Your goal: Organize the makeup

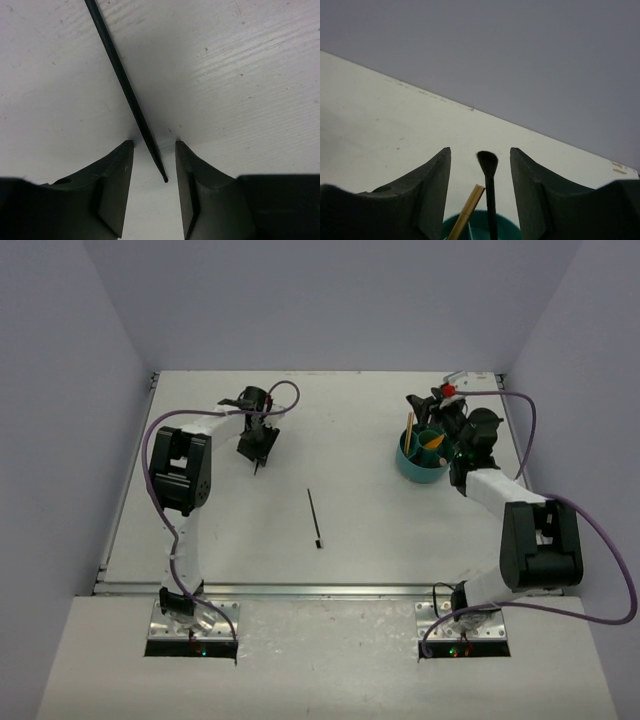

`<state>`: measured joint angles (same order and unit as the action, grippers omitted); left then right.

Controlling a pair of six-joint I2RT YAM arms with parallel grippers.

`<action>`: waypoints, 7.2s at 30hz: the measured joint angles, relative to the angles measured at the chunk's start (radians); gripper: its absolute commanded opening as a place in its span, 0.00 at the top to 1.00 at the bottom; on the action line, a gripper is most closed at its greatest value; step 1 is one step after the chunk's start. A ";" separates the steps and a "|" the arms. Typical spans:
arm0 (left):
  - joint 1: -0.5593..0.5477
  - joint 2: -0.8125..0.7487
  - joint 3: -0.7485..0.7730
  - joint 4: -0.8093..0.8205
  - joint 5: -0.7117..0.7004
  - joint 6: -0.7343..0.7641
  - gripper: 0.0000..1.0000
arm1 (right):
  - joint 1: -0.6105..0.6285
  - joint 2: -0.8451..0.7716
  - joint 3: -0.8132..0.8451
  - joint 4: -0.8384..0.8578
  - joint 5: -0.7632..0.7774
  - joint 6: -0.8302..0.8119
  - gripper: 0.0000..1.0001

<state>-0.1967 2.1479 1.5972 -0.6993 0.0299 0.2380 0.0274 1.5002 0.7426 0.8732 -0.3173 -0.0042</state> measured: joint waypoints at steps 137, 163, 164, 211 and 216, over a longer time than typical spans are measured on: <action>-0.012 -0.406 0.065 -0.068 0.448 0.053 0.00 | -0.163 0.487 0.102 0.414 -0.254 0.348 0.74; -0.373 -0.372 -0.205 -0.229 0.497 1.225 0.41 | -0.169 -0.059 0.105 -0.271 -0.183 0.185 0.36; -0.389 -0.353 -0.205 -0.228 0.490 1.266 0.41 | -0.169 -0.081 0.098 -0.303 -0.183 0.181 0.36; -0.535 -0.113 -0.179 -0.185 0.332 1.258 1.00 | -0.162 -0.441 -0.037 -0.625 -0.282 0.110 0.29; -0.484 -0.045 -0.068 -0.140 0.437 1.068 1.00 | -0.162 -0.433 -0.020 -0.655 -0.258 0.177 0.27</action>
<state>-0.6804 2.1030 1.5295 -0.8393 0.4667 1.3063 -0.1341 1.0671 0.7222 0.2185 -0.5756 0.1731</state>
